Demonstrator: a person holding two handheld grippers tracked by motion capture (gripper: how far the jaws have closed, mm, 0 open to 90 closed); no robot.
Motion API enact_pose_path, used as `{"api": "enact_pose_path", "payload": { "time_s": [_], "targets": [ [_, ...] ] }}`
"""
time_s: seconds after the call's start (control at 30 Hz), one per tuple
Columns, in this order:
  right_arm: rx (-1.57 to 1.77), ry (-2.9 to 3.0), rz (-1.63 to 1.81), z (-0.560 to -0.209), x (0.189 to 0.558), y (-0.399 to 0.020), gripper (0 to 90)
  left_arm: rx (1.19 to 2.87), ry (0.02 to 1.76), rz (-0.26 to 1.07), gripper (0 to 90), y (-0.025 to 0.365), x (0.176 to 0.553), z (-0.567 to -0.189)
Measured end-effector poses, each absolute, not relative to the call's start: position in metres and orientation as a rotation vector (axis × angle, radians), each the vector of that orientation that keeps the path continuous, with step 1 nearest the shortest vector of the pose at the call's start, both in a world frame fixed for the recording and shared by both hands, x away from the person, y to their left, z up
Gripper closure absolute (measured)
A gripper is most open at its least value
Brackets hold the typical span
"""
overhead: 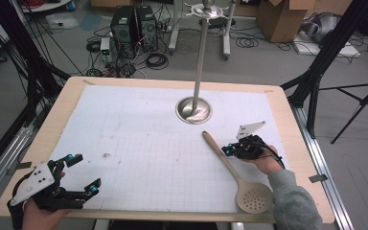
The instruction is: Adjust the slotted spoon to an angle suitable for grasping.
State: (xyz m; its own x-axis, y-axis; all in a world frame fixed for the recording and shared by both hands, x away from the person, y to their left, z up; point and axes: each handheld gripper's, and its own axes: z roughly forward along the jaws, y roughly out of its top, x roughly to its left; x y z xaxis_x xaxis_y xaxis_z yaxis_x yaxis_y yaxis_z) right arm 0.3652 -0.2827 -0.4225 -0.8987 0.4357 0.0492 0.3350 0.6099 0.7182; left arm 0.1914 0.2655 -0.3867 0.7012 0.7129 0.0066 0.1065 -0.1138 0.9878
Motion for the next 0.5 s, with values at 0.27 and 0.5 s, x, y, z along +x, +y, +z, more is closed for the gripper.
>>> {"api": "enact_pose_path", "payload": {
  "time_s": [0.27,0.5],
  "targets": [
    [0.641,2.636,1.233,-0.400,0.328,-0.291,90.0,1.630,0.667,0.580,4.5,0.262,0.194,-0.386],
    [0.676,2.610,1.257,-0.401,0.297,-0.290,90.0,1.632,0.652,0.569,4.5,0.256,0.198,-0.385]
  ]
}}
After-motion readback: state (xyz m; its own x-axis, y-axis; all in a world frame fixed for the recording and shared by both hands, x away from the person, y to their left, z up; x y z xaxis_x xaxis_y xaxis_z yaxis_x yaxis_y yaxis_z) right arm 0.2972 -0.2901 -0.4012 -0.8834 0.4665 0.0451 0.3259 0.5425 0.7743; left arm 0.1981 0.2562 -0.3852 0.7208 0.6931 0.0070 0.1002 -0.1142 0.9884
